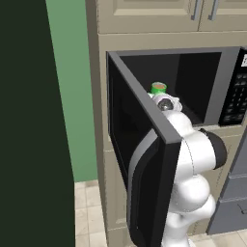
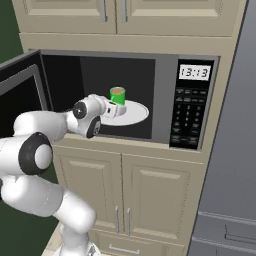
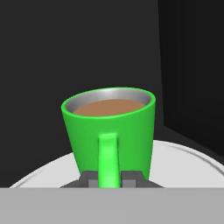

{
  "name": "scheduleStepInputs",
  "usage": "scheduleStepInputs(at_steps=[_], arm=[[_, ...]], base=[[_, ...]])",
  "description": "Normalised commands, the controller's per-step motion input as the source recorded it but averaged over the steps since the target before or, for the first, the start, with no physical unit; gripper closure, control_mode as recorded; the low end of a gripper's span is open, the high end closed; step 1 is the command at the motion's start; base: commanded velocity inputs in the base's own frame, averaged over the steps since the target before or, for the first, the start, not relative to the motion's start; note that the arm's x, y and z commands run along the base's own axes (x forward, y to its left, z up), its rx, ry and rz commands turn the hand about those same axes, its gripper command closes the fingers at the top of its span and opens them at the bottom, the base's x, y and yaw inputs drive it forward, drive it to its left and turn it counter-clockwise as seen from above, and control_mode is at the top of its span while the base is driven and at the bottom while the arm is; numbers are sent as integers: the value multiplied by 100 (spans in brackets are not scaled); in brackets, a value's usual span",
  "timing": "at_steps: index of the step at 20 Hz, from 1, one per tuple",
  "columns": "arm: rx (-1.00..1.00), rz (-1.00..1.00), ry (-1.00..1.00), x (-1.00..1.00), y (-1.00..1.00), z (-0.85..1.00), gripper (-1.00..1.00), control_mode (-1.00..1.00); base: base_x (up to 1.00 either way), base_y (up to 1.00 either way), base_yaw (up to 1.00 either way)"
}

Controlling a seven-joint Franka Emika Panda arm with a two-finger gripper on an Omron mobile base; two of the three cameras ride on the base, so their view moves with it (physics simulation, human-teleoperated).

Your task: Pick the cup of tea, navigate to the dining table, and place it on the saucer.

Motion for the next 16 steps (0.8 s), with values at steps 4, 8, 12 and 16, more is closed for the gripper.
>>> scheduleStepInputs(at_steps=[4,8,12,16], arm=[[2,2,0,-28,-7,64,100,-100],[4,14,5,-9,-14,56,100,-100],[0,21,7,-16,-10,24,100,-100],[0,23,-2,-48,-13,0,100,-100]], base=[[0,0,0],[0,0,0],[0,0,0],[0,0,0]])
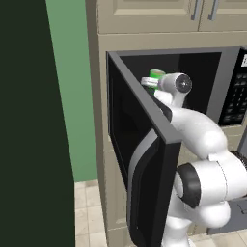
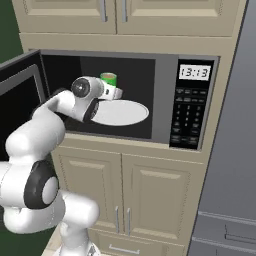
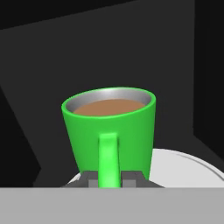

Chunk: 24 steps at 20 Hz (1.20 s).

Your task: Pick the cup of tea, navigate to the dining table, and place it on the saucer.

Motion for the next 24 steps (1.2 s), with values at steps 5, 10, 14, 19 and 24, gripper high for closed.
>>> scheduleStepInputs(at_steps=[5,10,14,19,24], arm=[[0,20,-17,-77,-36,-7,100,-100],[0,15,-16,-74,-40,11,100,-100],[0,14,-3,-59,-21,27,100,-100],[0,17,0,-55,-6,21,100,-100],[-1,17,0,-49,-11,29,100,-100]], base=[[0,0,0],[0,0,0],[0,0,0],[0,0,0],[0,0,0]])
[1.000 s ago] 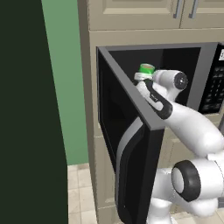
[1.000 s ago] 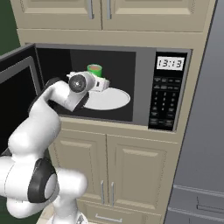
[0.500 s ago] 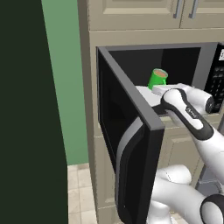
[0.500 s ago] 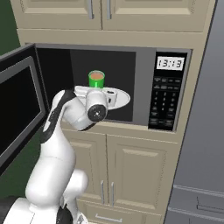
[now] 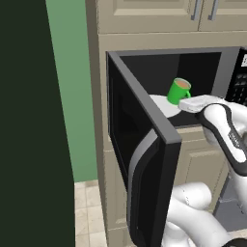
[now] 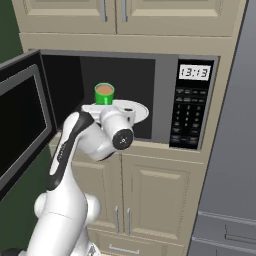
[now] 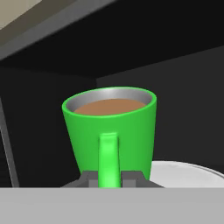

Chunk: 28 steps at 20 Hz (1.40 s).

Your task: Pick the cup of tea, navigate to the dining table, and place it on the saucer.

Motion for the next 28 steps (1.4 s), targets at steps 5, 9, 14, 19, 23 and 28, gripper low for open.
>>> scheduleStepInputs(at_steps=[5,9,14,19,23,28], arm=[[-3,14,-5,-47,-18,22,100,-100],[-7,11,-7,-49,-16,7,100,-100],[-9,10,0,-29,-5,-9,100,-100],[-5,6,0,-27,-1,-8,100,-100],[0,0,0,-33,-1,0,100,-100],[0,-1,-3,-41,-1,-1,100,-100]], base=[[0,0,0],[0,0,0],[0,0,0],[0,0,0],[0,0,0],[0,0,0]])
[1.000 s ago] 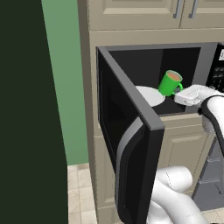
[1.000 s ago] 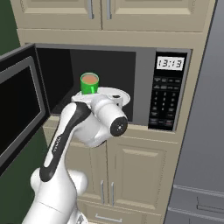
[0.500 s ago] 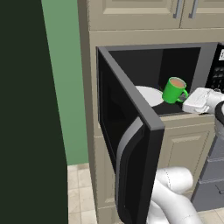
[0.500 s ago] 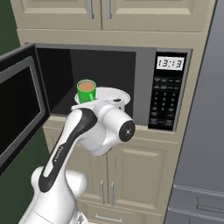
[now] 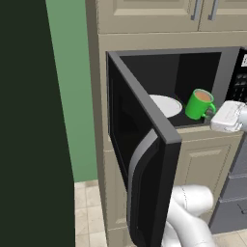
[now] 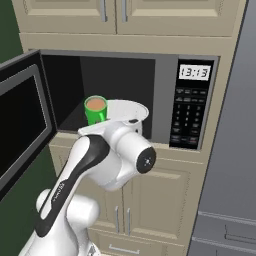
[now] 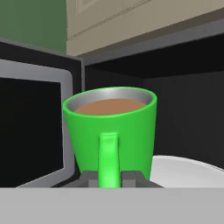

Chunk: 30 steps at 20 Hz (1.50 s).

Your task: Pick the cup of tea, navigate to the dining table, and place it on the saucer.

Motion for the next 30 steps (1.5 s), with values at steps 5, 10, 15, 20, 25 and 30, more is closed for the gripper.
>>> scheduleStepInputs(at_steps=[5,10,15,20,25,30], arm=[[0,-3,-4,-40,0,0,100,-100],[0,-1,0,-16,0,0,100,100],[0,0,0,0,0,0,100,100],[0,0,0,0,0,0,100,100],[0,0,0,0,0,0,100,100],[0,0,0,0,0,0,100,100]], base=[[0,0,0],[-22,0,-7],[-32,0,-34],[-34,0,-50],[-37,0,-63],[-33,-3,-72]])
